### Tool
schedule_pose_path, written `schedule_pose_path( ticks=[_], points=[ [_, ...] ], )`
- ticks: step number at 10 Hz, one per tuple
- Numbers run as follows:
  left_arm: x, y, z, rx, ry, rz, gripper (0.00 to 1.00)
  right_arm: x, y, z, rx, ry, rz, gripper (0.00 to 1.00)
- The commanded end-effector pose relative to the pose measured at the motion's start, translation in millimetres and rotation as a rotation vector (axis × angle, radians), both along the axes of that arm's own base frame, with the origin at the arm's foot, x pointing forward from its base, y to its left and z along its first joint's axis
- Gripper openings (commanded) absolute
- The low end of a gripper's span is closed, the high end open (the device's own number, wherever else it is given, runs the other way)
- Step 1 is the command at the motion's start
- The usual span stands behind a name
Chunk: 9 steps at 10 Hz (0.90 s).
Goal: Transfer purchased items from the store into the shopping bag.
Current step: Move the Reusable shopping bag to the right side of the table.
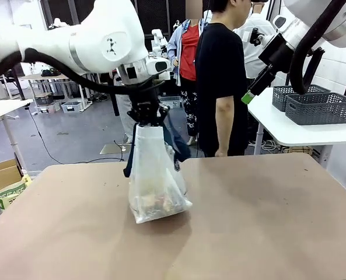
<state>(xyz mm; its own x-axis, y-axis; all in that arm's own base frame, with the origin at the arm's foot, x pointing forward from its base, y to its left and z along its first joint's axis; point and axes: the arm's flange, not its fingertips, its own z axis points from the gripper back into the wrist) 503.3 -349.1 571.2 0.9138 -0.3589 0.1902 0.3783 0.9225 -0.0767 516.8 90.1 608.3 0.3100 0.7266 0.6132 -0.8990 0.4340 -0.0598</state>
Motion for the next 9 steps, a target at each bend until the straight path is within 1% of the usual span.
schedule_pose_path(
  ticks=[1, 4, 5, 7, 8, 9],
  points=[
    [4.8, 18.3, 34.3, 0.092, -0.017, -0.006, 0.0, -2.2, 0.5, 2.1, -0.012, 0.014, -0.001, 1.0],
    [-3.7, 79.5, 52.2, 0.163, -0.049, -0.041, 0.0, -2.2, 0.5, 2.1, -0.012, 0.014, -0.001, 1.0],
    [-7.3, 102.6, 55.5, 0.178, -0.048, -0.039, 0.0, -2.2, 0.5, 2.1, -0.012, 0.014, -0.001, 1.0],
    [-13.9, 147.3, 61.2, 0.202, -0.073, -0.031, 0.0, -2.2, 0.5, 2.1, -0.012, 0.014, -0.001, 1.0],
    [-15.1, 169.6, 60.6, 0.272, -0.099, -0.087, 0.0, -2.2, 0.5, 2.1, -0.012, 0.014, -0.001, 1.0],
    [-15.9, 195.5, 60.5, 0.301, -0.122, -0.105, 0.0, -2.2, 0.5, 2.1, -0.012, 0.014, -0.001, 1.0]
  ],
)
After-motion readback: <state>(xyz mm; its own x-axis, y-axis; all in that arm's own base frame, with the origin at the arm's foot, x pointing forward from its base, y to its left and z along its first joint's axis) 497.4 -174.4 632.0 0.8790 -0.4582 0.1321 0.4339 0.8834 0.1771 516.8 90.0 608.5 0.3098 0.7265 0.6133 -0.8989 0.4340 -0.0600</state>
